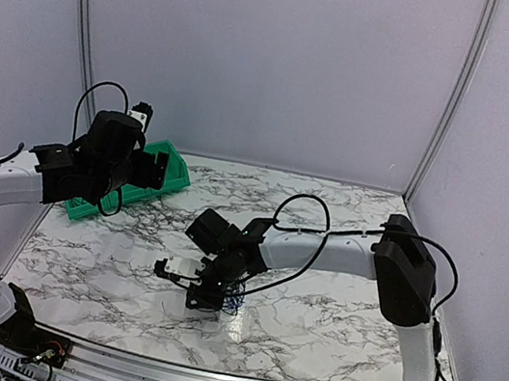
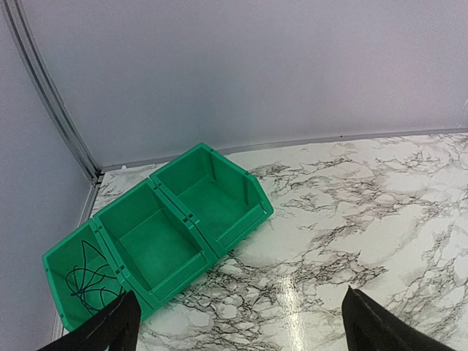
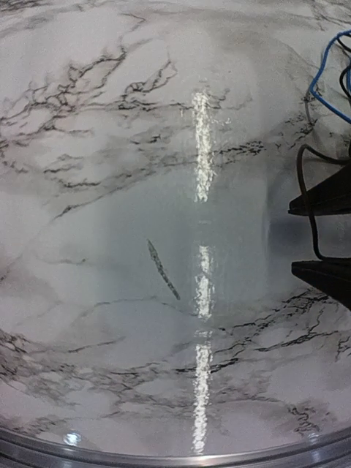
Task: Untangle the cables
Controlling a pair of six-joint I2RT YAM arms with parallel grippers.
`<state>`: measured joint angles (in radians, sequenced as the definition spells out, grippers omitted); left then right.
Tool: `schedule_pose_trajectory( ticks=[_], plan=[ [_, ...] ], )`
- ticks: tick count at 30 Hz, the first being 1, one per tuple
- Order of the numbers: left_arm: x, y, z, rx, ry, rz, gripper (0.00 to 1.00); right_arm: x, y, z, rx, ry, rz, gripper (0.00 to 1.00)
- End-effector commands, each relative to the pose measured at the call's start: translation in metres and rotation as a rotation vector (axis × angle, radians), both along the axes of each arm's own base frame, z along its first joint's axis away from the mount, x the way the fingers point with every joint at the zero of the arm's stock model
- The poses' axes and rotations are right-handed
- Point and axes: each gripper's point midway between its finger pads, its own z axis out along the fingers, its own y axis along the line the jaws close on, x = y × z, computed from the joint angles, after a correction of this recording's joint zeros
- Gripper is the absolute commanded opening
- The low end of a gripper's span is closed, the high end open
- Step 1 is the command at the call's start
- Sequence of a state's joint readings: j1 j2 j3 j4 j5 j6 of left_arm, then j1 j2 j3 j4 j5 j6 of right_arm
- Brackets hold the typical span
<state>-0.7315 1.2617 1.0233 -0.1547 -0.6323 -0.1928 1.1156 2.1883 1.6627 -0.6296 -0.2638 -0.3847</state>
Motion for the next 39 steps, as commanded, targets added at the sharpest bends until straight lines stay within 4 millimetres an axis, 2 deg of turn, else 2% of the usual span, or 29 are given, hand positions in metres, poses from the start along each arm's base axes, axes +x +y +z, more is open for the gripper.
schedule_pose_trajectory(
  ticks=[1, 3, 5, 9, 11, 13, 16, 20, 25, 28, 33, 36, 39],
  plan=[
    [-0.002, 0.007, 0.007, 0.021, -0.022, 0.017, 0.99, -0.003, 0.010, 0.007, 0.015, 0.039, -0.021, 0.14],
    [-0.002, 0.007, 0.008, 0.026, -0.022, 0.017, 0.99, -0.005, 0.012, 0.024, 0.045, 0.043, -0.016, 0.04],
    [-0.002, 0.006, 0.008, 0.025, -0.023, 0.007, 0.99, -0.008, 0.014, 0.051, 0.097, 0.035, 0.002, 0.00],
    [-0.005, -0.001, 0.014, 0.037, -0.028, -0.060, 0.96, -0.015, 0.007, 0.102, 0.190, -0.001, 0.038, 0.00],
    [-0.011, -0.008, 0.022, 0.066, -0.040, -0.140, 0.87, -0.016, -0.001, 0.119, 0.224, -0.007, 0.046, 0.00],
    [-0.022, -0.011, 0.036, 0.029, -0.067, -0.203, 0.83, -0.016, -0.008, 0.136, 0.259, -0.011, 0.051, 0.00],
    [-0.038, -0.024, 0.036, -0.042, -0.062, -0.308, 0.80, -0.012, -0.022, 0.151, 0.282, -0.007, 0.052, 0.00],
    [-0.065, -0.049, 0.011, -0.150, -0.077, -0.421, 0.77, 0.002, -0.039, 0.155, 0.297, -0.016, 0.028, 0.00],
    [-0.106, -0.082, -0.036, -0.309, -0.137, -0.572, 0.76, 0.011, -0.049, 0.144, 0.303, -0.035, 0.010, 0.00],
    [-0.113, -0.092, -0.064, -0.289, -0.114, -0.559, 0.76, 0.012, -0.050, 0.135, 0.294, -0.031, 0.008, 0.00],
    [-0.125, -0.130, -0.096, -0.276, -0.064, -0.640, 0.75, 0.015, -0.049, 0.128, 0.284, -0.022, -0.001, 0.00],
    [-0.123, -0.148, -0.106, -0.302, -0.056, -0.638, 0.74, 0.017, -0.049, 0.132, 0.294, -0.026, -0.007, 0.00],
    [-0.123, -0.160, -0.105, -0.403, -0.090, -0.636, 0.72, 0.020, -0.048, 0.139, 0.308, -0.035, -0.018, 0.00]
  ],
)
